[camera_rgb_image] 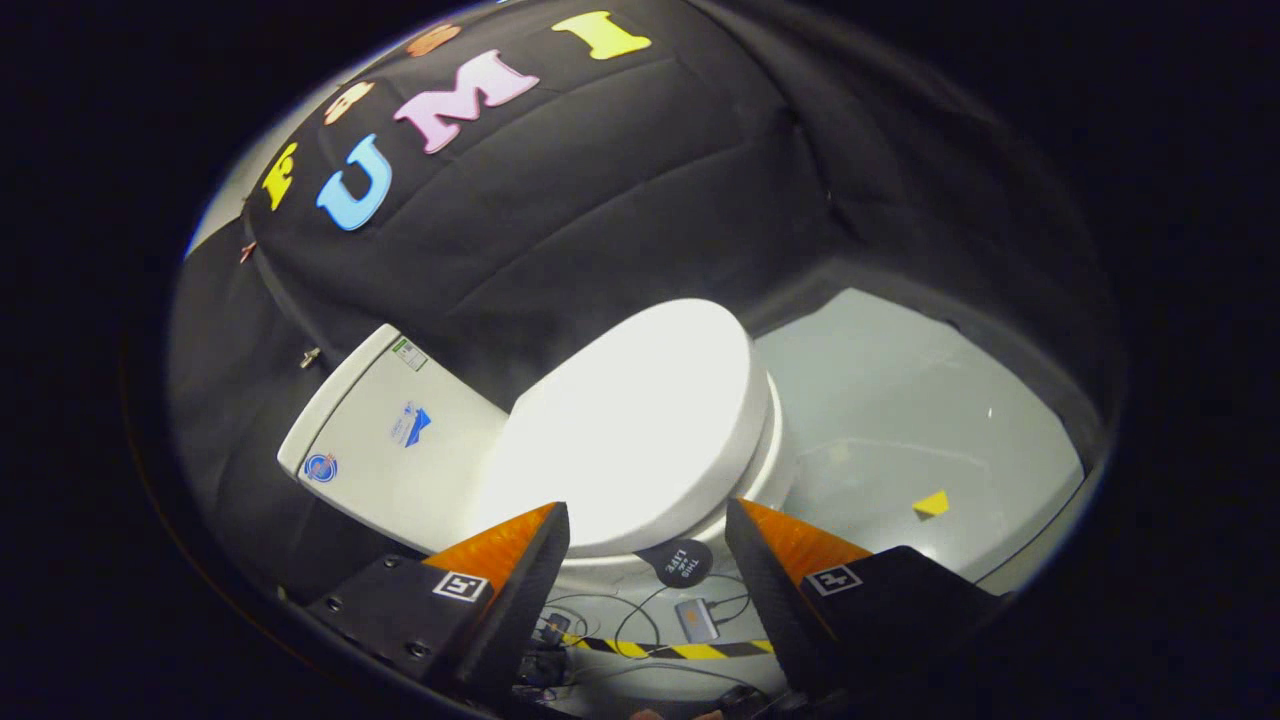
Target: Open the toilet lid.
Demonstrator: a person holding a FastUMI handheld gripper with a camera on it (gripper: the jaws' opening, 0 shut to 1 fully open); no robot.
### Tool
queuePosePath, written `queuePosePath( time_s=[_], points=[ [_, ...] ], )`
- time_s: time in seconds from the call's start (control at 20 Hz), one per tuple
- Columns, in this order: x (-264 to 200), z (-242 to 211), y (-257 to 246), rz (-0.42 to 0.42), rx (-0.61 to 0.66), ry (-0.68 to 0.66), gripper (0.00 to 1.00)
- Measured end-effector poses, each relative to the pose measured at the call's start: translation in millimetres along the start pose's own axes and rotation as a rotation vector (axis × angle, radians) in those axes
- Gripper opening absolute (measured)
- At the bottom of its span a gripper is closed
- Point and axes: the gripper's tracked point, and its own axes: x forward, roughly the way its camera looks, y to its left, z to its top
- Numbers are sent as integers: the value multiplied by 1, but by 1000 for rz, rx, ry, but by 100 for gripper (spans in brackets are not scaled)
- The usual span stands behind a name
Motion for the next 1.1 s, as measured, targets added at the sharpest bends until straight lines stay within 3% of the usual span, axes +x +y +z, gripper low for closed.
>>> queuePosePath(
  time_s=[0.25, 0.55, 0.65, 0.75, 1.1],
  points=[
    [16, -33, -16, 46, 236, 109, 99],
    [40, -47, -29, 62, 371, 143, 96],
    [47, -47, -29, 61, 399, 143, 86],
    [50, -53, -28, 70, 401, 168, 84],
    [57, -51, -32, 64, 445, 149, 21]
  ],
)
